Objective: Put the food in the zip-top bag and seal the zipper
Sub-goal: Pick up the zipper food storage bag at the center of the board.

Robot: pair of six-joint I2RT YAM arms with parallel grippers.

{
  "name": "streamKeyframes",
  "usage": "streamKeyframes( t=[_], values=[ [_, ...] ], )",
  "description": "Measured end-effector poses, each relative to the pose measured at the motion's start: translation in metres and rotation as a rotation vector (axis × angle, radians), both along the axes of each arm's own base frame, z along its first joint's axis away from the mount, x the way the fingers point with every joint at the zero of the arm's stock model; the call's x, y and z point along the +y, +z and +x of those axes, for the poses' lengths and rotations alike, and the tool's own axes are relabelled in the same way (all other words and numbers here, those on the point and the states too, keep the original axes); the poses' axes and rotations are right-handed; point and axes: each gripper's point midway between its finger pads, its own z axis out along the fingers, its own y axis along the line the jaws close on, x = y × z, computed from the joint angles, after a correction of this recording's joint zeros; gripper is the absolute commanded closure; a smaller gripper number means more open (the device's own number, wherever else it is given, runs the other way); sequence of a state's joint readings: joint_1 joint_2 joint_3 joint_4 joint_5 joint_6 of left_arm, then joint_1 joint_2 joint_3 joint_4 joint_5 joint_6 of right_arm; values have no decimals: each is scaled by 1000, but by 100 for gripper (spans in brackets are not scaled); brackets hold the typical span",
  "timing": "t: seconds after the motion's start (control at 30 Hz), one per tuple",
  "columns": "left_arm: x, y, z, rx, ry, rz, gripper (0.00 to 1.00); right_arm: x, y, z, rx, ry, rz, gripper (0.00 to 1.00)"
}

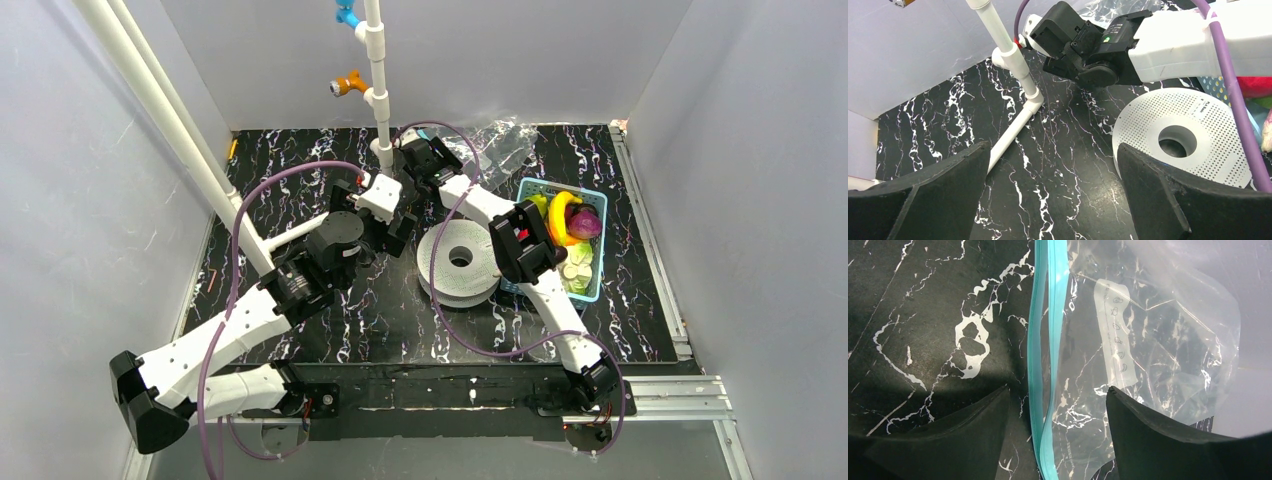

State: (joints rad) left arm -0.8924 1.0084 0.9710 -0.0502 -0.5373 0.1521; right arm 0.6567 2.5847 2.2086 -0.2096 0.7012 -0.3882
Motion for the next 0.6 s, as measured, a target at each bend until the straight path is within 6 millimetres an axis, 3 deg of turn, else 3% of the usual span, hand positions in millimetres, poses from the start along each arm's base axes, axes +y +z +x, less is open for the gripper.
streamKeyframes(
  t=[0.23,0.6],
  values=[
    [-1,-1,1,3,0,3,2,-1,1,-1,2,0,-2,24],
    [-3,-7,2,16,0,17,2,-8,2,2,-1,-9,-13,37]
  ],
)
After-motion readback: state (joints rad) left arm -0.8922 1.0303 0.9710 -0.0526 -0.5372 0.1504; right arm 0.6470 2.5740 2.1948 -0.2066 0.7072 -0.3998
